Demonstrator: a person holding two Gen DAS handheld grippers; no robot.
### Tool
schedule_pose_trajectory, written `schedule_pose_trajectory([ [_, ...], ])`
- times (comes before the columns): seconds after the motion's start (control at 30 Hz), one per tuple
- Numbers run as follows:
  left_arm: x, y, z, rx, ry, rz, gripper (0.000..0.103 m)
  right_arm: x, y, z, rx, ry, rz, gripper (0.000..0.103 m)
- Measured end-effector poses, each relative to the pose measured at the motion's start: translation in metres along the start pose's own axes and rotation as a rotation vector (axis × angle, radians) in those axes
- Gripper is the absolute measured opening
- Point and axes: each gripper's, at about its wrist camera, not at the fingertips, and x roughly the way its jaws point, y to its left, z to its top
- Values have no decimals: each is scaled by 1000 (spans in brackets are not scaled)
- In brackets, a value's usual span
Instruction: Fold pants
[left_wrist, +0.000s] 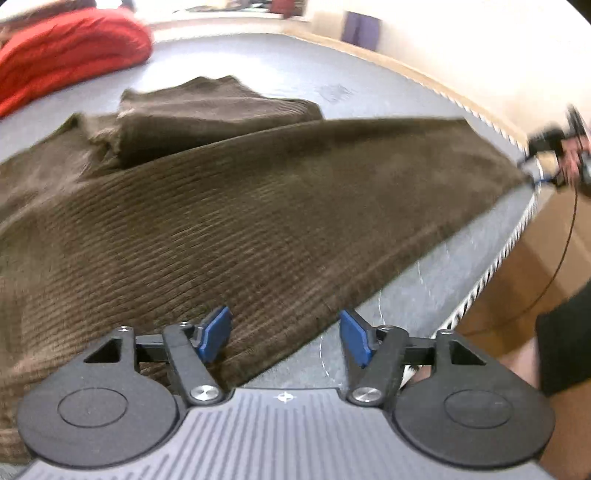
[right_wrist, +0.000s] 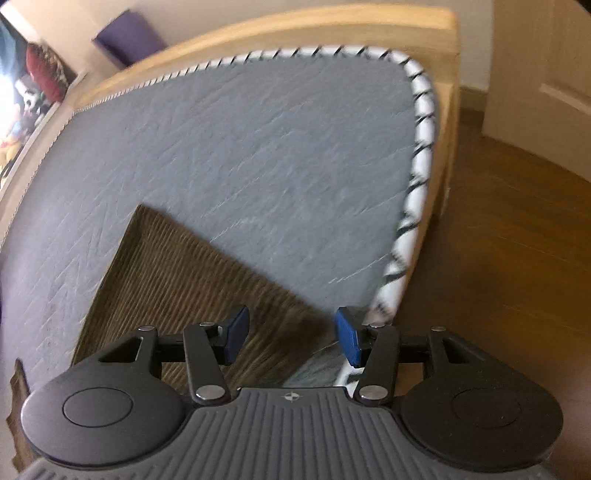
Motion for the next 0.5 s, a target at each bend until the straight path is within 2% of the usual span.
schedule_pose_trajectory([
  [0.07, 3, -7, -3, 51, 3, 18, 76, 5, 11, -4, -39, 9, -49, 54],
  [0.13, 5, -8, -3, 59, 1, 29, 76, 3, 21, -6, -77, 10, -95, 54],
  [0.2, 5, -9, -3, 65, -6, 48, 66, 3, 30, -8, -91, 8, -133, 54],
  [0.23, 5, -9, -4, 70, -9, 56, 63, 4, 33, -10, -93, 4, -148, 51],
  [0.27, 5, -8, -2, 70, -10, 58, 55, 3, 34, -10, -92, -2, -159, 44],
  [0.3, 4, -7, -2, 69, -11, 63, 43, 3, 35, -11, -93, -12, -173, 42],
  [0.4, 2, -3, 0, 63, -8, 68, 30, 0, 34, -11, -91, -33, -177, 26],
  [0.43, 2, -3, 1, 65, -9, 66, 28, 0, 33, -11, -90, -42, -176, 16],
  [0.5, 0, -7, 2, 82, -8, 69, 21, -1, 29, -8, -92, -54, -166, 14],
])
